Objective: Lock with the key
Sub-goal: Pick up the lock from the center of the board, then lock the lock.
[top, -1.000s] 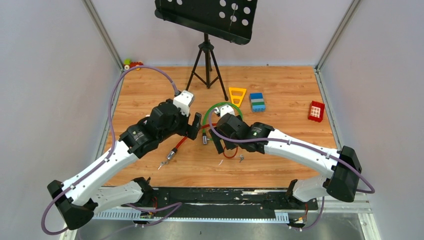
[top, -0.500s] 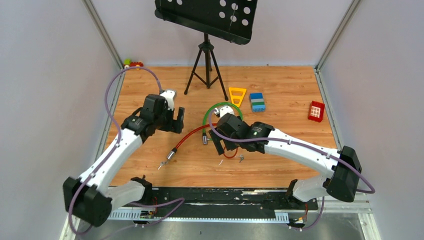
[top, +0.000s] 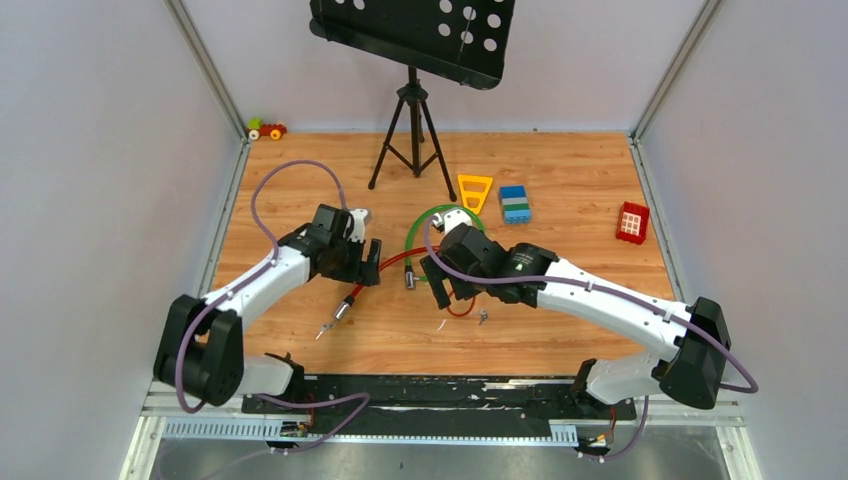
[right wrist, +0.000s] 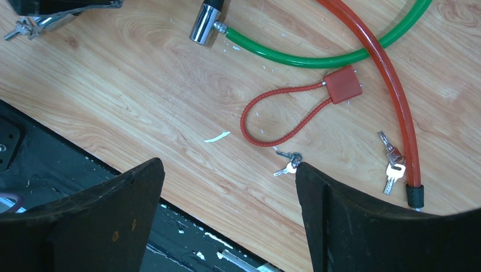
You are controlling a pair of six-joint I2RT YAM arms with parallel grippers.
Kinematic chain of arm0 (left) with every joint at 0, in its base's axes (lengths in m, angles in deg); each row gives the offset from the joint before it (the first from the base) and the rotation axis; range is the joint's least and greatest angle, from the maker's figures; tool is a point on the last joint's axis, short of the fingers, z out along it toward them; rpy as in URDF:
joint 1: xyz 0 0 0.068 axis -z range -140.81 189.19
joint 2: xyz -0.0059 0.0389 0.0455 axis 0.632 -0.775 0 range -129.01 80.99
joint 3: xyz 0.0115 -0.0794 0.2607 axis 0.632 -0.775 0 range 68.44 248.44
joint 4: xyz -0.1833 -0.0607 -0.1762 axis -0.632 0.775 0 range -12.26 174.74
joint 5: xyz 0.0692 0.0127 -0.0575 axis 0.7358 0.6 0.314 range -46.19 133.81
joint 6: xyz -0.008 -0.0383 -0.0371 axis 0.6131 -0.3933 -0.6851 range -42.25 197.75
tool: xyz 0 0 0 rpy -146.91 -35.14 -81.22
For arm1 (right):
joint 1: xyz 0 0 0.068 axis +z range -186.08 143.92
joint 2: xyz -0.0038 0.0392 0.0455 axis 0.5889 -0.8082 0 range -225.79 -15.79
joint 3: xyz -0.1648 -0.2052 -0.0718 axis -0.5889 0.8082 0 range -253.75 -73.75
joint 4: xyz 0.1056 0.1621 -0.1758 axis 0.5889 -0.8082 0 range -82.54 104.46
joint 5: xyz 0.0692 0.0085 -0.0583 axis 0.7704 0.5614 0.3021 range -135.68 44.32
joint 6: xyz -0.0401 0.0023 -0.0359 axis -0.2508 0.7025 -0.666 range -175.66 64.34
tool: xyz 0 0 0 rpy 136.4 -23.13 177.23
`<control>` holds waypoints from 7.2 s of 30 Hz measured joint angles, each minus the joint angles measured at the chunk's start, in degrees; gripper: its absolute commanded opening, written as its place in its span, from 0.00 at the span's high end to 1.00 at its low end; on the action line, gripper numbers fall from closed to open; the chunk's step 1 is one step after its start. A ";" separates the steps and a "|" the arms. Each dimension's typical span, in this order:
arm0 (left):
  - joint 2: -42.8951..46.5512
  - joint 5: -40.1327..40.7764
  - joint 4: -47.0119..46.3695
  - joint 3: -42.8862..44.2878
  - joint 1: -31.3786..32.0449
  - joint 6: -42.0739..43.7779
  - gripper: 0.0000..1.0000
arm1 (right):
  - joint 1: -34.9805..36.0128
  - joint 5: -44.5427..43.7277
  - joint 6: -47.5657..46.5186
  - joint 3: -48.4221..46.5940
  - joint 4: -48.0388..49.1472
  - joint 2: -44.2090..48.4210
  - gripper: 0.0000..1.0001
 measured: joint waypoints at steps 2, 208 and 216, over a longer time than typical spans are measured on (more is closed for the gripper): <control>-3.78 0.42 -0.63 0.52 0.00 0.04 0.15 | -0.02 0.02 0.00 0.00 -0.02 0.02 0.13; 30.32 -20.31 -82.66 -15.87 22.73 -9.07 1.00 | -10.14 26.23 5.11 22.29 48.09 38.69 0.45; 30.51 -20.24 -82.62 -15.58 22.73 -9.49 1.00 | -10.14 29.44 4.46 21.00 50.49 37.55 0.46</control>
